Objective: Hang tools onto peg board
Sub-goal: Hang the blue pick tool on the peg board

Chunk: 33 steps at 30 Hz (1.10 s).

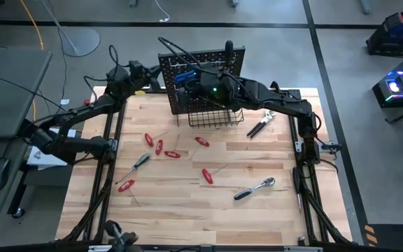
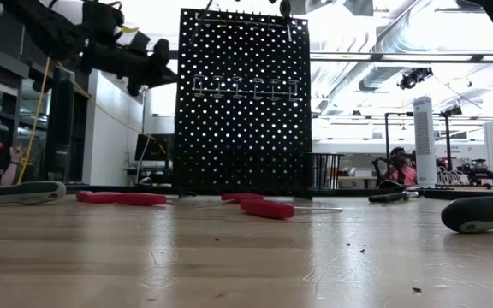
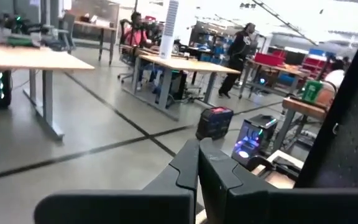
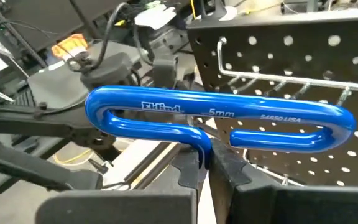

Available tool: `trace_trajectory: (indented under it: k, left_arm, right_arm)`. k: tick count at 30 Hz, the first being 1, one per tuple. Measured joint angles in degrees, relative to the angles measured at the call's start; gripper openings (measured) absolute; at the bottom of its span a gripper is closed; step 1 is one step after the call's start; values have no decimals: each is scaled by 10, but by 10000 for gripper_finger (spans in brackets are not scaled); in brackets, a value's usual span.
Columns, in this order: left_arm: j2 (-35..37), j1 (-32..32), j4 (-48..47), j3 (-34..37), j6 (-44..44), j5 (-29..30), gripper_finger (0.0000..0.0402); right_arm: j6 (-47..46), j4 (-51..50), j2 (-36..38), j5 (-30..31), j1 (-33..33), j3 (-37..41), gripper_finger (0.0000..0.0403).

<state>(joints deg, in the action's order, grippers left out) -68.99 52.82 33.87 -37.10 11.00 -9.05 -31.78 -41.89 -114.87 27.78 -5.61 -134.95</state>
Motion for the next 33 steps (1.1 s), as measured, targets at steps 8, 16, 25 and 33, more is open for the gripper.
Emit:
trace_trajectory:
  k: [8, 16, 25, 33]
  left_arm:
    - [-29, 0, 35, -29, -67, -120, 0]
    - [-28, -18, 25, -35, -38, -185, 0]
    - [-26, -85, 1, -35, -18, -190, 0]
    - [-26, -146, -2, -35, 17, -185, 0]
  right_arm:
    - [19, -8, 7, -17, 23, 0, 1]
    - [-4, -16, 25, 20, 27, 0, 1]
    - [-7, -39, 29, 3, 21, 0, 1]
    - [68, -89, 54, -3, 24, 0, 1]
